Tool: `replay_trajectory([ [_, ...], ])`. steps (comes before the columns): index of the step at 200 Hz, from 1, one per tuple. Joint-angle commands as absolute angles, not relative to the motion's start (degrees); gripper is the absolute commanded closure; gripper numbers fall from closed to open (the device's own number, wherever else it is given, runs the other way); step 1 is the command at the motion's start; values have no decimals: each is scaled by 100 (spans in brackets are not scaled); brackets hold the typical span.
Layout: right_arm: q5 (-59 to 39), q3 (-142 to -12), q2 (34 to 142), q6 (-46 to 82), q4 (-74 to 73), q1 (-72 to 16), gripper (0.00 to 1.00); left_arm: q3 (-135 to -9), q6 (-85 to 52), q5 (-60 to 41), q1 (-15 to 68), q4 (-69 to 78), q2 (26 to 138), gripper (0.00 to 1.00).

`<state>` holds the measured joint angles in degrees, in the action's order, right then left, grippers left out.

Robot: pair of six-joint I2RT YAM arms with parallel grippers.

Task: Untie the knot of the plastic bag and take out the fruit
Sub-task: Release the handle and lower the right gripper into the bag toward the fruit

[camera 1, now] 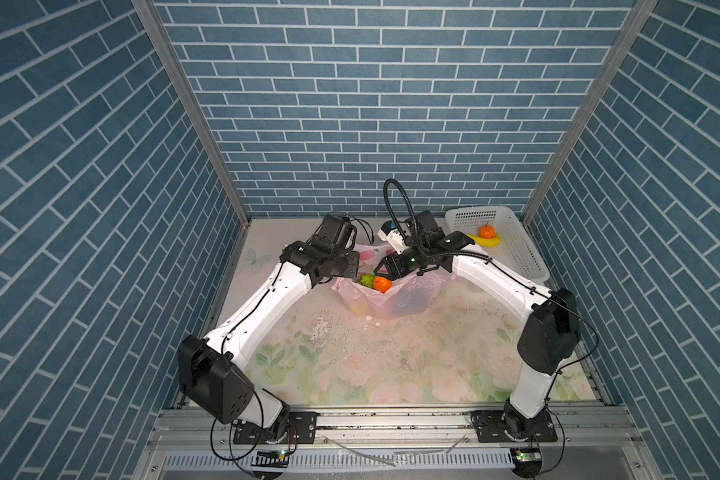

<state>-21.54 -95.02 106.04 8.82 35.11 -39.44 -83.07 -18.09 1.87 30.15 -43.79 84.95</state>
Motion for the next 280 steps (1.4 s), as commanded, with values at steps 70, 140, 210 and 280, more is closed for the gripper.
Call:
replay_trajectory([
  [70, 1870, -11128, 12104, 1158, 2024, -3362, 25, -7762, -2009, 293, 3300, -3952, 8333, 100],
  [140, 461, -10628, 11541, 747, 2771, -3242, 24, -7728, -2384, 404, 3306, -3448, 8442, 100],
  [210, 8, -8760, 10258, 890, 2636, -3870, 24, -7997, -2553, -73, 3287, -3205, 8852, 100],
  [280, 177, -7315, 9748, 747, 1328, -4203, 25, -8073, -2748, -239, 3190, -3179, 8921, 99],
])
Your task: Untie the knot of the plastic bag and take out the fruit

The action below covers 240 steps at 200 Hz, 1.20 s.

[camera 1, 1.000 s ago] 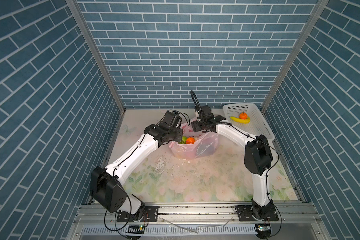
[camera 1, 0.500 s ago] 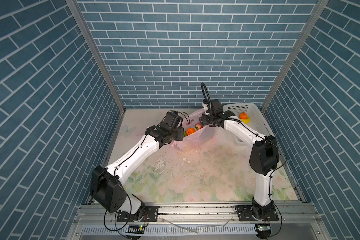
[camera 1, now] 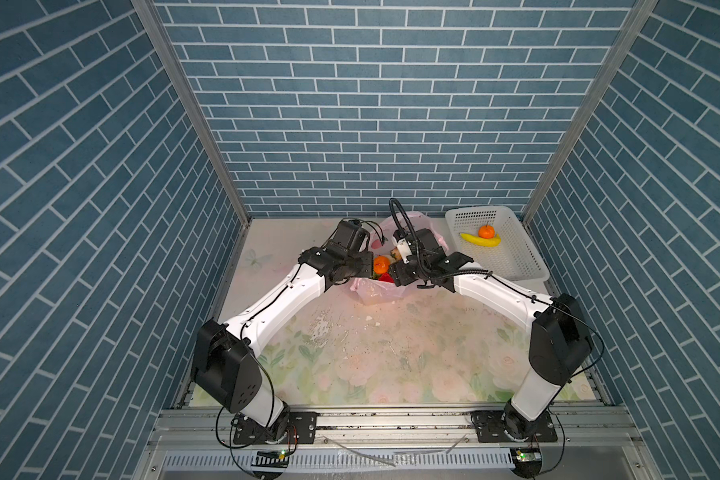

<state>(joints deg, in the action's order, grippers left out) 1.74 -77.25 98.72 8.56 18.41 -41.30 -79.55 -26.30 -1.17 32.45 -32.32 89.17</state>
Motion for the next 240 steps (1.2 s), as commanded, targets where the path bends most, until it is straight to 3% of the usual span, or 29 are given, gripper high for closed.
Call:
replay_trajectory([
  [1, 176, -7305, 9757, 738, 1328, -4206, 25, -8066, -2754, -243, 3190, -3180, 8921, 99],
  [89, -466, -6443, 9614, 580, 1801, -4388, 27, -7648, -2961, -280, 3191, -3095, 8810, 94],
  [191, -1036, -8122, 10447, 1051, 1710, -4368, 29, -7688, -2918, -534, 3190, -3195, 8856, 91],
  [224, -1929, -8106, 10660, 999, 1753, -4380, 30, -7483, -2909, -311, 3195, -3215, 8661, 89],
  [240, -2459, -7826, 10623, 917, 1705, -4381, 30, -7420, -2934, -162, 3174, -3226, 8562, 83],
])
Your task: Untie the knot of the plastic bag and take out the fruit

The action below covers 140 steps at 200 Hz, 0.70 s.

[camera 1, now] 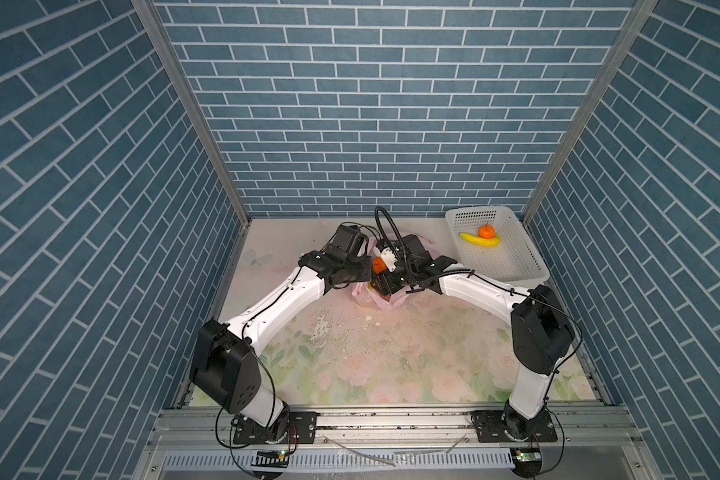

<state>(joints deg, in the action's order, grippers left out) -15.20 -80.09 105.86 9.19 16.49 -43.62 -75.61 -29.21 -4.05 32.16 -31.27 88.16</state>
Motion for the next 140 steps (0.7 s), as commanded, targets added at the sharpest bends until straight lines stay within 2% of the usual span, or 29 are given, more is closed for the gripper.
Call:
replay_trajectory([
  [1, -2500, -7802, 10620, 907, 1701, -4379, 30, -7415, -2939, -151, 3174, -3221, 8553, 83],
  [27, -3172, -7185, 10499, 732, 1558, -4399, 30, -7252, -3052, 15, 3116, -3143, 8406, 76],
  [52, -3217, -6794, 10490, 453, 1797, -4461, 29, -7188, -3066, 100, 3074, -3098, 8325, 75],
  [140, -2895, -6335, 10245, 105, 2176, -4568, 29, -7453, -3030, 368, 3064, -3136, 8417, 89],
])
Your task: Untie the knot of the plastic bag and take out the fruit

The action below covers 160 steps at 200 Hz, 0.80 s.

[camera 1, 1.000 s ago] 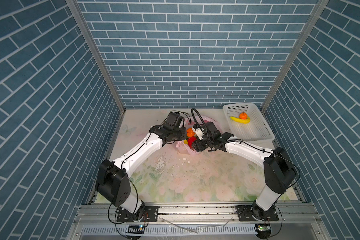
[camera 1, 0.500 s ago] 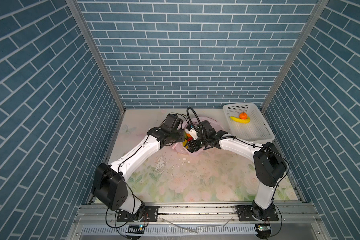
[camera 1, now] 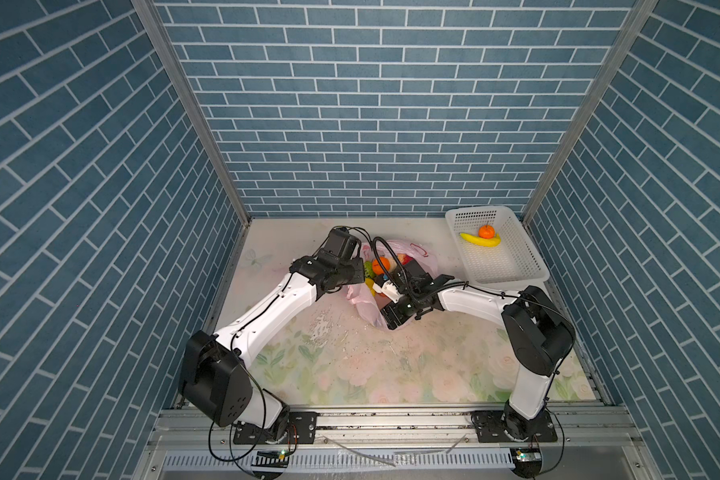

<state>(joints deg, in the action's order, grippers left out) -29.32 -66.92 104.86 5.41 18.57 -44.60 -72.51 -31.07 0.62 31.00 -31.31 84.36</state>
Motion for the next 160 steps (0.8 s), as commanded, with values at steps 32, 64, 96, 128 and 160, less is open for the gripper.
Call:
replay_trajectory([
  [32, -2797, -6136, 10232, -5, 2240, -4610, 29, -7685, -2952, 402, 3035, -3200, 8523, 93],
  [64, -2753, -6213, 10158, 111, 2120, -4614, 29, -7603, -3015, 184, 3034, -3146, 8611, 82],
  [96, -2760, -6377, 10127, 168, 2065, -4614, 29, -7423, -3201, 21, 3050, -3023, 8624, 46],
  [128, -2786, -6459, 10111, 154, 2054, -4616, 29, -7519, -3209, 10, 3103, -3187, 8815, 37],
  [160, -2778, -6483, 10085, 164, 2042, -4614, 29, -7542, -3174, 139, 3154, -3465, 9087, 44],
])
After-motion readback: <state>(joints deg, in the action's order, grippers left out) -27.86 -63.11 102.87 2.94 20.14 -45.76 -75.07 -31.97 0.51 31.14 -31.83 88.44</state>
